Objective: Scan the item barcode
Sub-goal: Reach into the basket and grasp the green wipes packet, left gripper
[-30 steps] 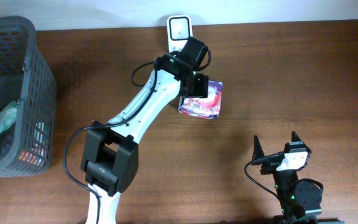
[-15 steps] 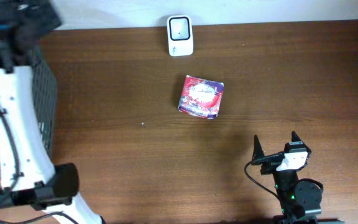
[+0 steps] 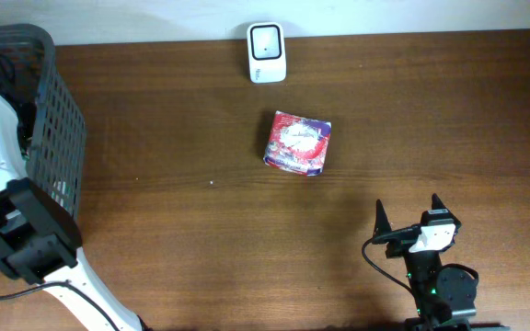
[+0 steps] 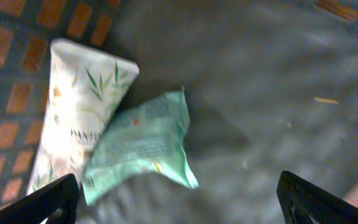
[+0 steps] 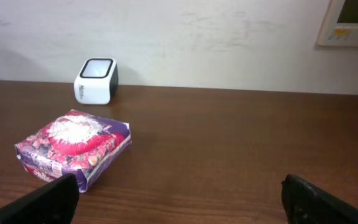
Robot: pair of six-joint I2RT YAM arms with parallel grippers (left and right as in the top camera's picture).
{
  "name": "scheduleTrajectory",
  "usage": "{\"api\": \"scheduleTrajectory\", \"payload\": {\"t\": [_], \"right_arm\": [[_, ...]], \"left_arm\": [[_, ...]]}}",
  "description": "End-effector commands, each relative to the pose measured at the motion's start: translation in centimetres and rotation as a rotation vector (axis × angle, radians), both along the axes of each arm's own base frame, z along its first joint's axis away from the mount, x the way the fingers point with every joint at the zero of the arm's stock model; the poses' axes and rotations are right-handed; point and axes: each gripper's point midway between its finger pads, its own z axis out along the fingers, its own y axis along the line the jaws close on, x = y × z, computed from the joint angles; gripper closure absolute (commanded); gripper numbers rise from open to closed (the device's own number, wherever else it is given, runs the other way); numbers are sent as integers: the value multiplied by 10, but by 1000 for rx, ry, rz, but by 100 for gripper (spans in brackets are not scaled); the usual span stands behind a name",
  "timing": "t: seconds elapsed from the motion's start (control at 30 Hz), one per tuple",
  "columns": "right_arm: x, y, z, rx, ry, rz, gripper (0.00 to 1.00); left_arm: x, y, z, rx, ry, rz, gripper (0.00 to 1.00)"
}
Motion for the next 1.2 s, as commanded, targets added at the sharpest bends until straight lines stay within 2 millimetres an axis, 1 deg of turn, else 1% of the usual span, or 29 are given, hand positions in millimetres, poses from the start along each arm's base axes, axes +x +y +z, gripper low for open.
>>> {"api": "scheduleTrajectory", "payload": {"t": [0.0, 0.03, 0.13, 0.2, 0.27, 0.3, 0.4, 0.43, 0.47, 0.53, 0.6, 0.63, 0.67, 0.7, 0.73, 0.8, 0.87, 0.9, 0.93, 0.97, 1.0, 1.03, 1.07, 1.1, 1.17], "right_arm": [[0, -3, -4, -4, 5, -15, 1], [0, -3, -4, -4, 5, -15, 1], [0, -3, -4, -4, 5, -15, 1], [0, -3, -4, -4, 5, -15, 1], [0, -3, -4, -4, 5, -15, 1], [0, -3, -4, -4, 5, -15, 1], [0, -3, -4, -4, 5, -15, 1], [0, -3, -4, -4, 5, -15, 1], [0, -3, -4, -4, 5, -15, 1], [0, -3, -4, -4, 5, -15, 1], [0, -3, -4, -4, 5, -15, 1], [0, -3, -4, -4, 5, -15, 1], [0, -3, -4, -4, 5, -15, 1], [0, -3, -4, -4, 5, -15, 1], [0, -3, -4, -4, 5, -15, 1], [0, -3, -4, -4, 5, -15, 1], [0, -3, -4, -4, 5, -15, 1], [0, -3, -4, -4, 5, -15, 1], [0, -3, -4, -4, 5, -15, 1], [0, -3, -4, -4, 5, -15, 1], [0, -3, -4, -4, 5, -15, 1], [0, -3, -4, -4, 5, -15, 1], [0, -3, -4, -4, 5, -15, 1], [0, -3, -4, -4, 5, -15, 1], [0, -3, -4, -4, 5, -15, 1]], "left_arm": [[-2, 15, -2, 60, 38, -35, 4], [-3, 20, -1, 58, 28, -26, 7], [-8, 30, -4, 34, 11, -21, 9], [-8, 23, -19, -45, 28, -149, 9], [-13, 27, -33, -54, 36, -150, 9], [-18, 28, -45, -59, 46, -148, 10], [-22, 26, -66, -66, 59, -154, 16], [-24, 26, -72, -61, 59, -151, 25], [-26, 27, -76, -58, 66, -148, 28], [-33, 26, -88, -56, 95, -164, 28], [-37, 30, -92, -44, 102, -152, 34], [-39, 32, -93, -44, 101, -146, 44], [-43, 37, -93, -45, 101, -133, 67], [-45, 38, -93, -47, 104, -129, 79], [-47, 39, -93, -51, 108, -125, 100], [-46, 39, -84, -49, 82, -89, 100], [-33, 44, -45, -38, -53, 15, 100], [-19, 41, -12, -53, -165, 26, 100], [-7, 36, 16, -74, -263, 24, 100], [9, 24, 63, -120, -424, 13, 100], [19, 15, 96, -150, -535, 4, 100], [27, 3, 145, -182, -680, -16, 100], [28, -9, 194, -200, -810, -35, 100], [26, -15, 218, -207, -873, -40, 100], [14, -30, 274, -231, -1028, -20, 100]]}}
